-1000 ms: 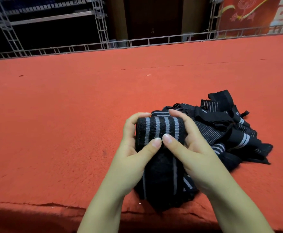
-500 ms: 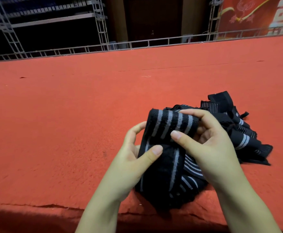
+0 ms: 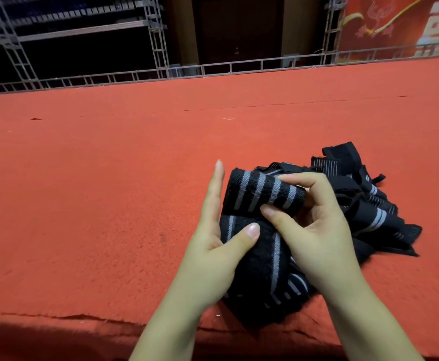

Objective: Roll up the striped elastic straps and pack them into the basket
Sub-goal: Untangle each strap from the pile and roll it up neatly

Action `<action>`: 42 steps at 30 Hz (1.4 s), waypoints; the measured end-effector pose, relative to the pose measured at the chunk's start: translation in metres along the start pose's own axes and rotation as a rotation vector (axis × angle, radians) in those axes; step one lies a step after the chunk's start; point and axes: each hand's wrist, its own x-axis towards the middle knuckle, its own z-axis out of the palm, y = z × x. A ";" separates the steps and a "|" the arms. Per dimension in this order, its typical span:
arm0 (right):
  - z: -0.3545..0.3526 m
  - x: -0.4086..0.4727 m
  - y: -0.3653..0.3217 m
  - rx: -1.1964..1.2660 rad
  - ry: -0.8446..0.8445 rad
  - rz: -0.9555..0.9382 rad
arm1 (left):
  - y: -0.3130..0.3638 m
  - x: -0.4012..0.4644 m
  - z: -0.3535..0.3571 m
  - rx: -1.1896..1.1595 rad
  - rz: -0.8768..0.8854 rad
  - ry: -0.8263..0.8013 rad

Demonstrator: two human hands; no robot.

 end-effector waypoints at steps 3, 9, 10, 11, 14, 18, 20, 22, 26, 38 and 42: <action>0.001 0.000 -0.003 -0.023 -0.054 -0.025 | 0.003 0.002 -0.004 -0.057 -0.004 0.014; 0.002 -0.002 -0.004 -0.001 -0.126 -0.021 | 0.005 0.003 -0.009 -0.035 0.015 -0.013; 0.001 -0.001 -0.005 0.000 -0.137 -0.024 | 0.005 0.003 -0.010 -0.035 0.015 -0.027; 0.000 -0.001 -0.005 0.002 -0.149 -0.025 | 0.005 0.003 -0.011 -0.044 0.008 -0.034; -0.001 -0.001 -0.004 -0.004 -0.185 -0.023 | 0.004 0.004 -0.011 -0.105 -0.022 -0.024; 0.002 -0.002 -0.001 0.031 -0.243 -0.030 | 0.003 0.005 -0.005 -0.195 -0.029 0.070; 0.002 -0.003 0.001 0.058 -0.280 0.007 | 0.001 0.006 -0.003 -0.185 -0.032 0.127; 0.002 -0.005 0.002 0.072 -0.327 0.041 | 0.000 0.006 -0.002 -0.149 -0.040 0.162; 0.003 -0.006 0.001 0.151 -0.292 0.100 | -0.001 0.006 -0.004 -0.148 -0.067 0.170; -0.003 -0.002 0.004 0.572 -0.354 0.505 | 0.002 0.005 -0.014 0.033 0.028 0.046; -0.001 -0.002 0.004 0.499 -0.392 0.456 | 0.003 0.002 -0.013 0.110 0.056 0.066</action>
